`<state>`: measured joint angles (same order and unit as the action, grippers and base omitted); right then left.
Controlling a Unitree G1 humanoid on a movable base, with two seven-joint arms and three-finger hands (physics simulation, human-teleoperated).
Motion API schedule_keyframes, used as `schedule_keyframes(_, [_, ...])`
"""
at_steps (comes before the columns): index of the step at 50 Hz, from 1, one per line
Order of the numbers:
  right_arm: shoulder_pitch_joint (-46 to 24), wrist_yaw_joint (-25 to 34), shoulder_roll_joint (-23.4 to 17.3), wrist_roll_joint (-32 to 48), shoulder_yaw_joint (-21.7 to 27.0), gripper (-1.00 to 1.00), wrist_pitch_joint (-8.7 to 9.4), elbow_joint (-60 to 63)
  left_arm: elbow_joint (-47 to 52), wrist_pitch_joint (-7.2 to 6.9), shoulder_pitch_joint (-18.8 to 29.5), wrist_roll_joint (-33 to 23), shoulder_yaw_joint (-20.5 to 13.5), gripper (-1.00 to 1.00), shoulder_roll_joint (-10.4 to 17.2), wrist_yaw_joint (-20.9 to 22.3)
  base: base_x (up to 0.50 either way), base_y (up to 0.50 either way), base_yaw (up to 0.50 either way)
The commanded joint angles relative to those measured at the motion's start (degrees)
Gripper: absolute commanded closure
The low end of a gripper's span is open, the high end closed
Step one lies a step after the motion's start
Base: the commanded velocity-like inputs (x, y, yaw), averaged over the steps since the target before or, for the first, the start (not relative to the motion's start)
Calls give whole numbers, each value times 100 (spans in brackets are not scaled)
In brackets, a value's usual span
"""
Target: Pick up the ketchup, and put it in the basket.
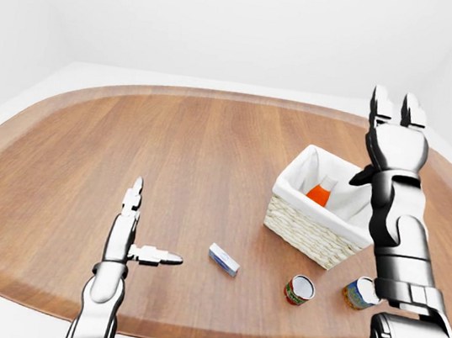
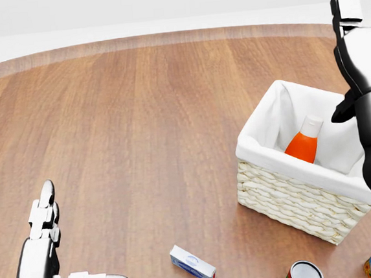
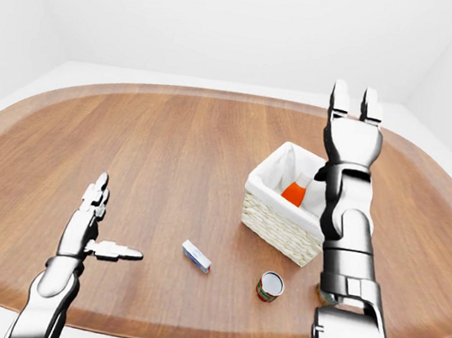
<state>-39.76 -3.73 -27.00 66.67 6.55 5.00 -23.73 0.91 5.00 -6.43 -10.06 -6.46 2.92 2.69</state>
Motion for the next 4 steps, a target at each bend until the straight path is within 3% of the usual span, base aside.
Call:
schedule_keyframes(1, [1490,1540,817,768,280,-100,0,3597,15,0,-17,-4,5,-100,-4,4,0,0,0])
schedule_keyframes(4, [1818,1817,1119,730,289,-100,0,4372,-18,0,-5,-16,11,-100,-5,-6,0,0,0])
